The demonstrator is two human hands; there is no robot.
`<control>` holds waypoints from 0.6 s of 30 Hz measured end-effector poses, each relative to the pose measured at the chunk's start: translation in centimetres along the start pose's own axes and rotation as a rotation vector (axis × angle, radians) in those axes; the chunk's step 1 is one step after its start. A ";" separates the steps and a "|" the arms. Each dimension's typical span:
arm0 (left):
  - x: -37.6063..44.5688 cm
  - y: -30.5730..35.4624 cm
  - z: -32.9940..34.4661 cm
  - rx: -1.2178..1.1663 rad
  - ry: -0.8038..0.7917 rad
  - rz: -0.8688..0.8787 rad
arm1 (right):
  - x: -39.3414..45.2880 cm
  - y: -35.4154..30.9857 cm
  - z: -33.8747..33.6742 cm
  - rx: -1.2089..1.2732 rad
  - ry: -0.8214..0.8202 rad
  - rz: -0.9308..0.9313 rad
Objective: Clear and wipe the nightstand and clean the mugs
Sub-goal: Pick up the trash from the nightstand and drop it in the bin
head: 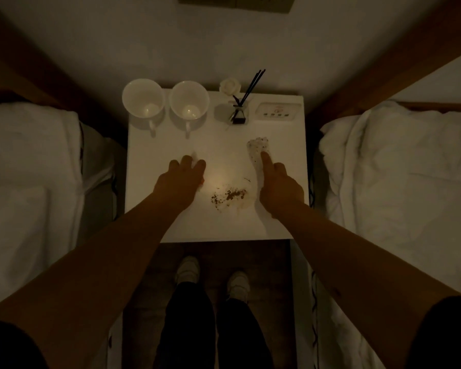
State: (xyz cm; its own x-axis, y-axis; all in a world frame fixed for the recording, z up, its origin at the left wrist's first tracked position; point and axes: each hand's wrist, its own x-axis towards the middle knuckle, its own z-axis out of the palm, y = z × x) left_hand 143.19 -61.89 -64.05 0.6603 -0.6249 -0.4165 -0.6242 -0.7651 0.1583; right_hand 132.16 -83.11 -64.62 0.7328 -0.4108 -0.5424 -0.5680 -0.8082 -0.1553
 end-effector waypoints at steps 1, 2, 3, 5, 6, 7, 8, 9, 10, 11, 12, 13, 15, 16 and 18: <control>-0.1 -0.1 -0.3 -0.028 -0.003 -0.002 | -0.2 0.0 -0.3 0.014 0.001 0.016; -0.2 -0.2 -0.7 -0.058 -0.012 -0.007 | -0.5 0.0 -0.7 0.029 0.004 0.026; -0.5 -0.3 -1.2 -0.088 -0.026 -0.012 | -0.9 0.0 -1.2 0.044 0.008 0.030; -0.9 -0.2 -2.4 -0.153 -0.053 -0.011 | -1.7 -0.1 -2.3 0.058 0.027 0.018; -1.2 0.0 -3.2 -0.186 -0.040 0.005 | -2.1 -0.1 -3.0 0.061 0.047 0.005; -1.6 0.3 -4.0 -0.212 -0.011 0.028 | -2.8 -0.2 -3.7 0.065 0.067 -0.014; -2.1 0.7 -4.8 -0.231 0.025 0.053 | -3.4 -0.2 -4.3 0.063 0.081 -0.031; -2.7 1.2 -5.8 -0.243 0.065 0.075 | -4.2 -0.4 -5.1 0.061 0.092 -0.041; -3.2 1.8 -6.8 -0.253 0.102 0.094 | -5.1 -0.5 -5.8 0.063 0.100 -0.050; -3.6 2.5 -7.8 -0.264 0.140 0.112 | -5.8 -0.5 -6.6 0.068 0.117 -0.054; -4.4 3.4 -9.4 -0.272 0.174 0.131 | -7.0 -0.5 -7.9 0.086 0.143 -0.058; -4.6 3.9 -10.0 -0.274 0.197 0.140 | -7.5 -0.5 -8.3 0.095 0.156 -0.061; -6.5 5.8 -12.6 -0.252 0.239 0.174 | -10.3 -0.1 -10.5 0.142 0.185 -0.069; -6.8 6.2 -13.1 -0.253 0.250 0.172 | -10.8 -0.2 -10.9 0.166 0.177 -0.076; -7.9 7.2 -14.4 -0.250 0.258 0.168 | -12.7 0.2 -12.0 0.199 0.179 -0.084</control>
State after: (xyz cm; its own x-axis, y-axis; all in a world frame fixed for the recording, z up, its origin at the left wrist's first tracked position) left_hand 139.52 -64.70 -46.74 0.6606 -0.7390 -0.1322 -0.6328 -0.6428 0.4317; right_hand 127.25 -83.10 -47.79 0.8249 -0.4284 -0.3688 -0.5519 -0.7513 -0.3618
